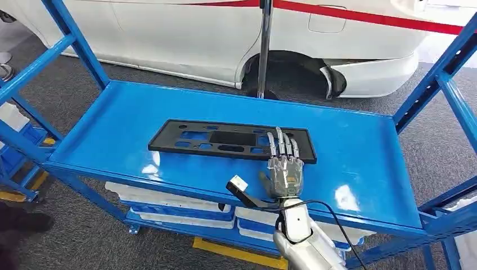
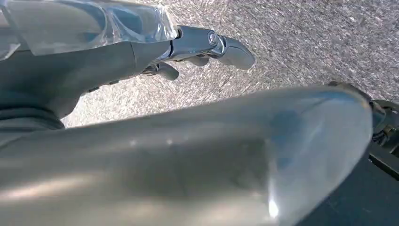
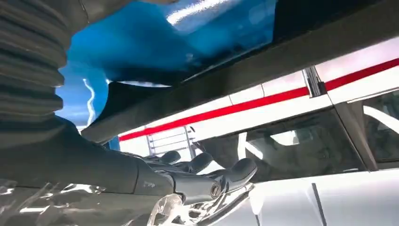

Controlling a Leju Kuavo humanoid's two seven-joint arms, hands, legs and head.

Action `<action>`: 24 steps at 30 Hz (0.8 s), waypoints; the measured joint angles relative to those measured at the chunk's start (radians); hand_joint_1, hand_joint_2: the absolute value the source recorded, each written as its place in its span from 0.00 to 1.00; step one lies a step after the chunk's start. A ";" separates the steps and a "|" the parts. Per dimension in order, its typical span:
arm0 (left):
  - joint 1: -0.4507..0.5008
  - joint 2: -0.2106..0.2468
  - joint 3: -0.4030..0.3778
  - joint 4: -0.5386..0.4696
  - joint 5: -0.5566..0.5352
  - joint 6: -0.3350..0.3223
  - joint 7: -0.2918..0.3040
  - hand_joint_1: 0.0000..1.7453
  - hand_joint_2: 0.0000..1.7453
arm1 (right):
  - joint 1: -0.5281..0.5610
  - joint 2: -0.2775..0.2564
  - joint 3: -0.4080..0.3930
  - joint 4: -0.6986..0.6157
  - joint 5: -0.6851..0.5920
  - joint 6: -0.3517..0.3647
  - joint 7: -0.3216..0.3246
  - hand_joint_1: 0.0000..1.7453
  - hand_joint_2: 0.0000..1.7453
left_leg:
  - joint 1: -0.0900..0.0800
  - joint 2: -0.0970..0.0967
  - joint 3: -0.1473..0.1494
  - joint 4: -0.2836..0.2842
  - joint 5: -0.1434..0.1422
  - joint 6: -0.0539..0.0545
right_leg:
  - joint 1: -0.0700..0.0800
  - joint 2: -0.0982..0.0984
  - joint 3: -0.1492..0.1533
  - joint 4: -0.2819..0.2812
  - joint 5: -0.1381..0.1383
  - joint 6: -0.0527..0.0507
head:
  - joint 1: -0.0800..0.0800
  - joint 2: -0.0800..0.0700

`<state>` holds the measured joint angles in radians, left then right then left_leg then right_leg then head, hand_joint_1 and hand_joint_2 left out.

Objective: Take the parts from the cabinet and place them on the table.

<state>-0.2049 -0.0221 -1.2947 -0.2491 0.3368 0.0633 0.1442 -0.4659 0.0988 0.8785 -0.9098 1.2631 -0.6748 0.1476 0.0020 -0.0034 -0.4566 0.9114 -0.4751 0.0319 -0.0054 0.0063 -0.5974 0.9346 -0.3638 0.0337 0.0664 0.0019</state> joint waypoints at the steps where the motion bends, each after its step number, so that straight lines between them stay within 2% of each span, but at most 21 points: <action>1: 0.000 0.000 0.000 0.000 -0.002 0.000 0.000 0.00 0.00 | 0.005 0.003 -0.008 -0.003 0.016 0.000 -0.005 0.00 1.00 | 0.000 0.000 0.000 0.000 0.000 0.000 | 0.000 0.000 0.000 0.000 0.000 0.000 | 0.000 0.000; 9: 0.000 0.000 0.000 0.000 -0.005 0.000 0.002 0.00 0.00 | 0.021 0.026 -0.045 -0.015 0.070 0.000 -0.011 0.00 1.00 | 0.000 0.000 0.000 0.000 0.000 0.000 | 0.000 0.000 0.000 0.000 0.000 0.000 | 0.000 0.000; 14: -0.002 0.000 0.000 0.000 -0.021 -0.003 0.010 0.00 0.00 | 0.017 0.042 -0.047 -0.015 0.119 0.000 0.017 0.00 1.00 | 0.001 0.000 0.000 0.000 0.000 0.000 | 0.000 0.000 0.000 0.000 0.000 0.000 | 0.000 0.000; 19: -0.005 0.000 0.000 0.000 -0.038 -0.006 0.018 0.00 0.00 | -0.008 0.052 -0.022 -0.004 0.119 0.000 0.066 0.00 1.00 | 0.001 0.000 -0.002 0.000 0.000 0.000 | 0.000 0.000 -0.002 0.001 0.000 0.000 | 0.000 0.000; 24: -0.007 0.000 0.000 0.000 -0.039 -0.008 0.018 0.00 0.00 | -0.039 0.061 0.011 0.018 0.111 0.000 0.082 0.00 1.00 | 0.001 0.000 -0.005 0.000 0.000 0.000 | 0.000 0.000 -0.006 0.001 0.000 0.000 | 0.000 0.000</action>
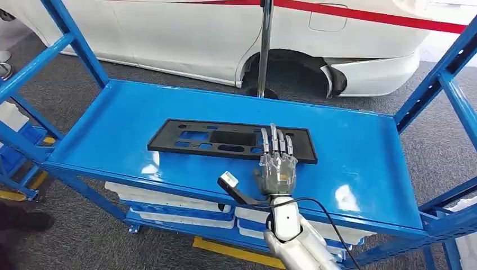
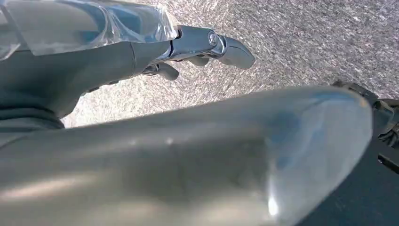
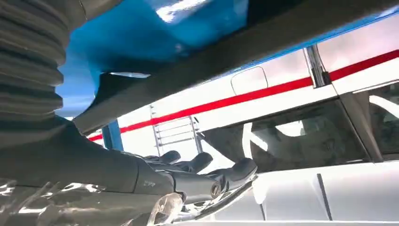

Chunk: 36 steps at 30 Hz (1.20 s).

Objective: Take the parts from the cabinet and place them on the table.

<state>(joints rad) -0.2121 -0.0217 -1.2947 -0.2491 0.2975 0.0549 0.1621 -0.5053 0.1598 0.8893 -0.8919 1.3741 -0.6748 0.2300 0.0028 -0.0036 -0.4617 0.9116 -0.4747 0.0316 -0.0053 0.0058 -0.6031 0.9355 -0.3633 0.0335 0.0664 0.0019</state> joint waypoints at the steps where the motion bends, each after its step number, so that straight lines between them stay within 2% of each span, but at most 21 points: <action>1: -0.001 0.000 0.000 0.000 -0.001 0.000 0.000 0.00 0.00 | -0.006 0.002 0.011 0.007 -0.002 0.000 0.000 0.00 1.00 | 0.000 0.000 -0.001 0.000 0.000 0.000 | 0.000 0.000 -0.001 0.000 0.000 0.000 | 0.000 0.000; 23: -0.009 0.002 0.000 0.000 -0.036 -0.014 0.000 0.00 0.00 | -0.067 0.026 0.074 0.125 -0.062 0.000 0.015 0.00 1.00 | 0.000 0.000 -0.002 0.000 0.000 0.000 | 0.000 0.000 -0.001 0.000 0.000 0.000 | 0.000 0.000; 36: -0.007 0.002 0.000 0.000 -0.050 -0.014 0.000 0.00 0.00 | -0.120 0.029 0.072 0.212 -0.112 0.000 0.069 0.00 1.00 | 0.000 0.000 0.004 0.000 0.000 0.000 | 0.000 0.000 0.004 -0.001 0.000 0.000 | 0.000 0.000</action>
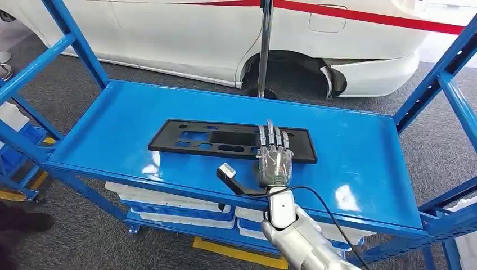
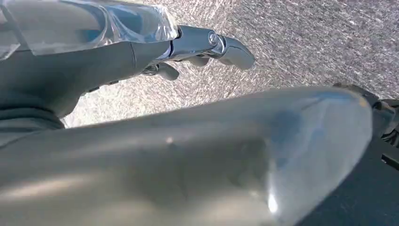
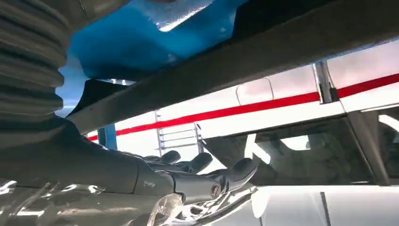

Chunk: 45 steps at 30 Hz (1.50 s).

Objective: Take the parts from the cabinet and place them on the table.

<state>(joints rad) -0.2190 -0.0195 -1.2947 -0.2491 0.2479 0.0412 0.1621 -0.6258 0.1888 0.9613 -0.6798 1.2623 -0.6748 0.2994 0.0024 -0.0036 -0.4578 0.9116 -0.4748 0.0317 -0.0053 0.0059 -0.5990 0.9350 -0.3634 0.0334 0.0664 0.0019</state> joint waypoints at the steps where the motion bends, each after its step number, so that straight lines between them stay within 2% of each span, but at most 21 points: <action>1: 0.000 0.000 0.000 0.000 -0.002 0.000 0.000 0.00 0.00 | -0.002 0.000 0.000 0.004 -0.003 0.000 0.002 0.00 1.00 | 0.000 0.000 0.000 0.000 0.000 0.000 | 0.000 0.000 0.000 0.000 0.000 0.000 | 0.000 0.000; 26: -0.002 0.000 0.000 0.000 -0.018 0.000 0.000 0.00 0.00 | -0.017 -0.008 -0.018 0.060 -0.030 0.000 0.008 0.00 1.00 | 0.000 0.000 0.007 0.000 0.000 0.000 | 0.000 0.000 0.008 -0.001 -0.001 0.000 | 0.000 0.000; 45: -0.002 0.000 0.001 0.000 -0.037 -0.004 0.003 0.00 0.00 | -0.047 -0.010 -0.019 0.154 -0.106 0.001 0.023 0.00 1.00 | -0.001 0.000 0.019 0.000 -0.001 -0.001 | 0.000 0.000 0.020 -0.001 -0.002 -0.002 | 0.000 0.000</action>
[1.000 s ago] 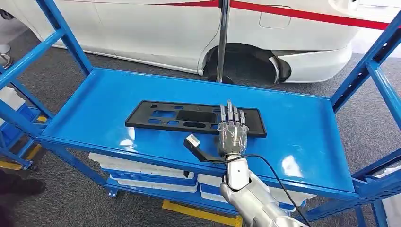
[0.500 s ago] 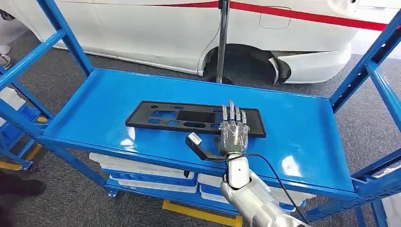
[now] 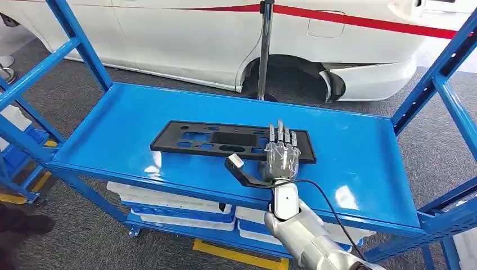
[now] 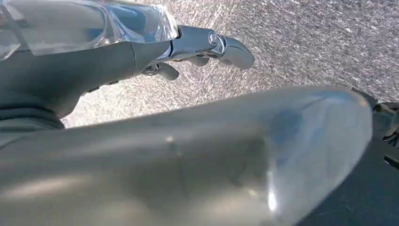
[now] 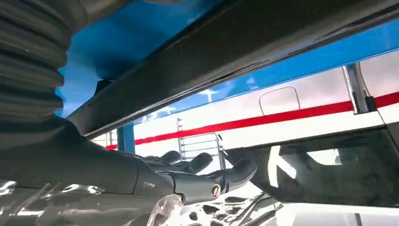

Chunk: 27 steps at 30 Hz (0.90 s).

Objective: Take the parts from the cabinet and place them on the table.

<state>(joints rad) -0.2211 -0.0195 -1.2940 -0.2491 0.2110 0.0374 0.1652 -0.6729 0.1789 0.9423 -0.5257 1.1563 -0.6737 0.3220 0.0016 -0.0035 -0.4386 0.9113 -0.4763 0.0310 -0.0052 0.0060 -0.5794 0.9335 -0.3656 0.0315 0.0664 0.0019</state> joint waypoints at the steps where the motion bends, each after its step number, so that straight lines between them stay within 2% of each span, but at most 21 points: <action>1: 0.000 0.000 0.000 0.000 0.000 0.000 0.000 0.00 0.00 | -0.002 -0.001 0.000 0.003 -0.005 0.000 0.002 0.00 1.00 | 0.000 0.000 0.001 0.000 0.000 0.000 | 0.000 0.000 0.000 0.000 0.000 0.000 | 0.000 0.000; 5: 0.000 0.000 0.000 0.000 -0.001 0.000 0.000 0.00 0.00 | -0.009 -0.007 -0.001 0.014 -0.021 0.000 0.004 0.00 1.00 | 0.000 0.000 0.003 0.000 0.000 0.000 | 0.000 0.000 0.002 0.000 0.000 0.000 | 0.000 0.000; 6: 0.000 0.000 0.000 0.000 -0.001 0.000 0.002 0.00 0.00 | -0.010 -0.009 -0.002 0.016 -0.026 0.000 0.003 0.14 1.00 | 0.000 0.000 0.003 0.000 -0.001 0.000 | 0.000 0.000 0.003 0.000 0.000 0.000 | 0.000 0.000; 7: 0.000 0.000 0.000 0.000 -0.001 0.000 0.003 0.00 0.00 | -0.011 -0.010 -0.002 0.019 -0.028 0.000 0.003 0.14 1.00 | 0.000 0.000 0.004 0.000 -0.001 -0.001 | 0.000 0.000 0.004 0.000 -0.001 0.000 | 0.000 0.000; 8: 0.000 0.000 0.000 0.000 -0.002 0.000 0.003 0.00 0.00 | -0.011 -0.011 -0.003 0.019 -0.029 0.000 0.003 0.65 1.00 | 0.000 0.000 0.004 0.000 -0.001 -0.001 | 0.000 0.000 0.004 0.000 -0.001 0.000 | 0.000 0.000; 9: 0.000 0.000 0.001 0.000 -0.002 0.000 0.003 0.00 0.00 | -0.010 -0.013 -0.003 0.019 -0.030 0.000 0.002 0.65 1.00 | 0.000 0.000 0.004 0.000 -0.001 -0.001 | 0.000 0.000 0.005 0.000 -0.001 0.000 | 0.000 0.000; 10: 0.000 0.000 0.001 0.000 -0.002 0.000 0.003 0.00 0.00 | -0.008 -0.016 -0.005 0.019 -0.031 0.000 0.002 1.00 1.00 | 0.000 0.000 0.004 0.000 -0.001 -0.001 | 0.000 0.000 0.004 0.000 -0.001 0.000 | 0.000 0.000; 22: 0.000 0.000 0.004 0.000 -0.003 0.000 0.003 0.00 0.00 | 0.004 -0.038 -0.024 0.024 -0.023 -0.001 -0.029 1.00 1.00 | 0.000 0.000 0.003 0.000 -0.001 -0.001 | 0.001 0.000 0.003 0.000 -0.001 0.000 | 0.000 0.000; 27: 0.000 0.000 0.008 0.000 -0.014 0.000 0.002 0.00 0.00 | 0.009 -0.043 -0.045 0.020 0.022 -0.001 -0.036 1.00 1.00 | 0.000 0.000 0.003 0.000 -0.002 -0.002 | 0.002 0.000 0.003 0.000 -0.001 -0.001 | 0.000 0.000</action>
<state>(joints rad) -0.2206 -0.0195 -1.2863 -0.2491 0.1965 0.0374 0.1671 -0.6637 0.1362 0.8973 -0.5054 1.1787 -0.6744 0.2857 0.0015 -0.0036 -0.4357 0.9112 -0.4780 0.0294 -0.0035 0.0064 -0.5765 0.9335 -0.3670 0.0308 0.0664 0.0019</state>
